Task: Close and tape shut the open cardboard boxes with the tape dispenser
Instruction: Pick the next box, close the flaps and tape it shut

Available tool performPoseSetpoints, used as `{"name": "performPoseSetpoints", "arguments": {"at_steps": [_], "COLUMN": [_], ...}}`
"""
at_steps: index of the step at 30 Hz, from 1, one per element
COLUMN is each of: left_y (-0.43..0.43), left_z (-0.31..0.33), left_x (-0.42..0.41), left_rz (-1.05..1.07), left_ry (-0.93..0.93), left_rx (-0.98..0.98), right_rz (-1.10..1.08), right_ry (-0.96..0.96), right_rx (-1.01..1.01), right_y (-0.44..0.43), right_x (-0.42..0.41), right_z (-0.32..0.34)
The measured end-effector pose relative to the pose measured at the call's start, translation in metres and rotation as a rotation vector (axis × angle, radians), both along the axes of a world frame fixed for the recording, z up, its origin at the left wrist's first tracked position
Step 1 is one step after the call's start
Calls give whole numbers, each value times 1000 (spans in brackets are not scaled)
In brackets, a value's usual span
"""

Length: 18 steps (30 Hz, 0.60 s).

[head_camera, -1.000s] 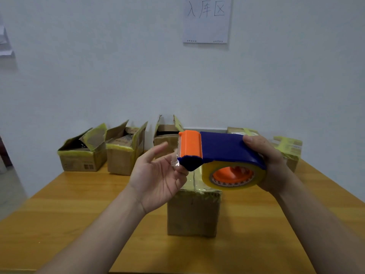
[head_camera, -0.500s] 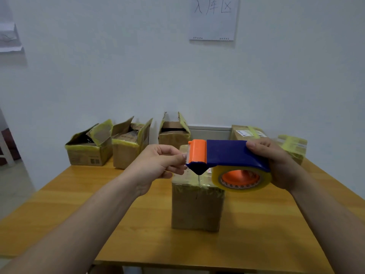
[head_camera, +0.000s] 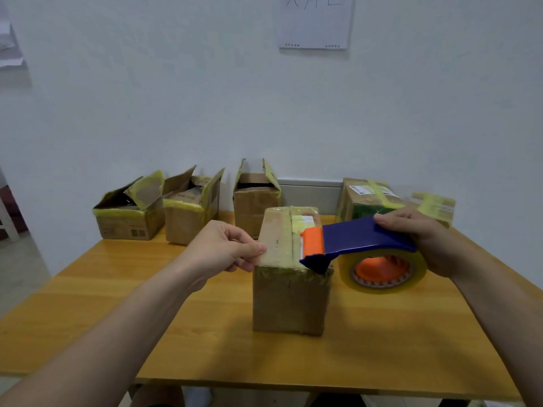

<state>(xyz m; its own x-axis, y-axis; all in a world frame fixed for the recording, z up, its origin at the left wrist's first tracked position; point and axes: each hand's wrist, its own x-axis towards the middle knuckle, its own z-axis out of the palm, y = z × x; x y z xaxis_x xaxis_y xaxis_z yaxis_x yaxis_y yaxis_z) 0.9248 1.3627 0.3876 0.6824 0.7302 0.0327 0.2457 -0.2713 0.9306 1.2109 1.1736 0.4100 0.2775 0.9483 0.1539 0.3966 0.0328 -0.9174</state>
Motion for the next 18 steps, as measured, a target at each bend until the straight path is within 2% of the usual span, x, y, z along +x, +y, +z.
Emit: {"name": "performPoseSetpoints", "arguments": {"at_steps": [8,15,18], "left_y": [-1,-2,-1], "left_z": [0,-7,-8], "left_x": [7,10,8], "left_rz": [13,50,51], "left_ry": [130,211,214], "left_rx": [176,327,330], "right_rz": [-73,-43,-28], "right_ry": [-97,-194,-200], "right_rx": [6,32,47], "right_y": [3,5,8], "right_x": [-5,-19,-26], "right_z": [6,13,16]}}
